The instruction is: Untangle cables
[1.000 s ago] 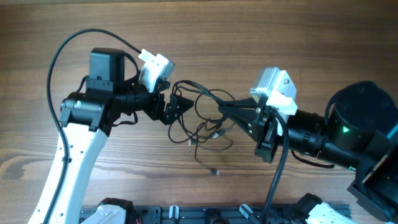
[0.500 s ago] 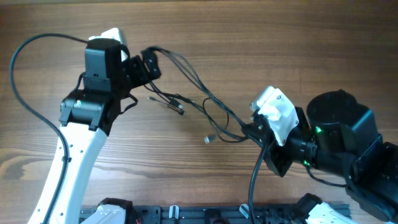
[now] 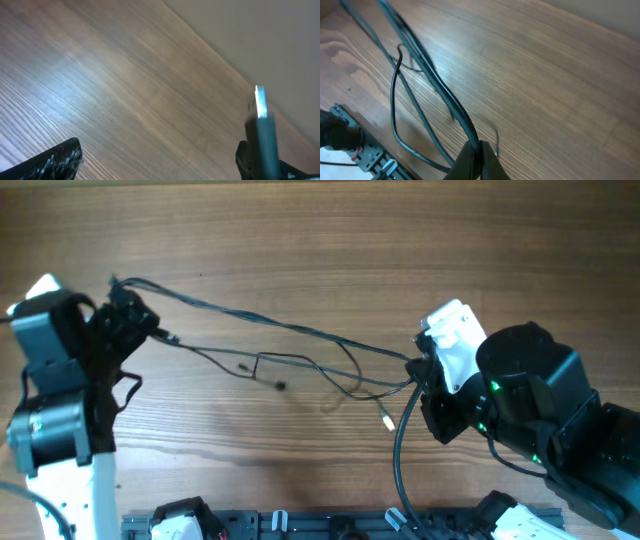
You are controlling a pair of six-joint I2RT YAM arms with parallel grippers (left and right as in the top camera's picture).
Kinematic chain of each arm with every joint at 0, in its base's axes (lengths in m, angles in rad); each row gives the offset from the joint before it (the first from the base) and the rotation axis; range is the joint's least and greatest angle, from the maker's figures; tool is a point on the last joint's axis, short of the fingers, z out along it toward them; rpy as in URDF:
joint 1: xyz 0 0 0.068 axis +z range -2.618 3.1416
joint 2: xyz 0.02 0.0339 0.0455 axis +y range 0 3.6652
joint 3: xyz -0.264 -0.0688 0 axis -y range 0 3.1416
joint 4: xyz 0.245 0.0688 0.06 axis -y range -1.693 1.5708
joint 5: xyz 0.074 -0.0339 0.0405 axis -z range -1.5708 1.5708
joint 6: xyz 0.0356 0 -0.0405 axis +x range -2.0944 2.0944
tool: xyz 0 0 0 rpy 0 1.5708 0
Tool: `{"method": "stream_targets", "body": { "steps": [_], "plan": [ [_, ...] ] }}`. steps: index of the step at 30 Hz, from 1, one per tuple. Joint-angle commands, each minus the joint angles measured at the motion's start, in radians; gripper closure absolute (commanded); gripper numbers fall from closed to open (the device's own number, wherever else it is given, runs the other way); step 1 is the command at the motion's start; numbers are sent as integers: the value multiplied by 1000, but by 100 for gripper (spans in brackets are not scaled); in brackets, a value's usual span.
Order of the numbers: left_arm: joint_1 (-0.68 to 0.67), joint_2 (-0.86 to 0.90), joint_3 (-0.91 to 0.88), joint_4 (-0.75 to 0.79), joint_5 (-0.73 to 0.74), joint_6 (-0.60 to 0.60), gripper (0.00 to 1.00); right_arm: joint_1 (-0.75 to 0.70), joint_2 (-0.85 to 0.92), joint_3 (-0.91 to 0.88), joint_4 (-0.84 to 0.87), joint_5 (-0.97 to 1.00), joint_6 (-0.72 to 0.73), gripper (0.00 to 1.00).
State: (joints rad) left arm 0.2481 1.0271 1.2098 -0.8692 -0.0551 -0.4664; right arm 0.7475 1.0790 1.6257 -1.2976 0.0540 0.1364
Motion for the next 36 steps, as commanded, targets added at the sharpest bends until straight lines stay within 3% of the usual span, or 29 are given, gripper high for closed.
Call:
{"method": "stream_targets", "body": {
  "steps": [1, 3, 8, 10, 14, 19, 23, 31, 36],
  "plan": [
    [118, 13, 0, 19, 26, -13, 0, -16, -36, 6, -50, 228, 85, 96],
    [118, 17, 0, 28, 169, 62, 0, -16, -35, 6, -39, 226, 99, 96],
    [84, 32, 0, 64, 810, 456, 3, -16, -1, 6, 55, 61, -14, 94],
    [60, 33, 0, 64, 916, 535, 3, -16, 22, 6, 78, 58, -31, 94],
    [19, 33, 0, 56, 954, 581, 1, -16, 74, 6, 74, 156, 27, 94],
    [-48, 33, 0, -5, 964, 660, 0, -16, 148, 6, 110, -39, -112, 95],
    [-152, 34, 0, -126, 949, 819, 0, -16, 155, 7, 258, -76, -164, 96],
    [-233, 46, 0, -198, 812, 826, 0, -16, 33, 7, 601, -255, -216, 96],
    [-233, 63, 0, -198, 813, 826, 0, -16, 28, 6, 468, -208, -212, 94]
  ]
}}
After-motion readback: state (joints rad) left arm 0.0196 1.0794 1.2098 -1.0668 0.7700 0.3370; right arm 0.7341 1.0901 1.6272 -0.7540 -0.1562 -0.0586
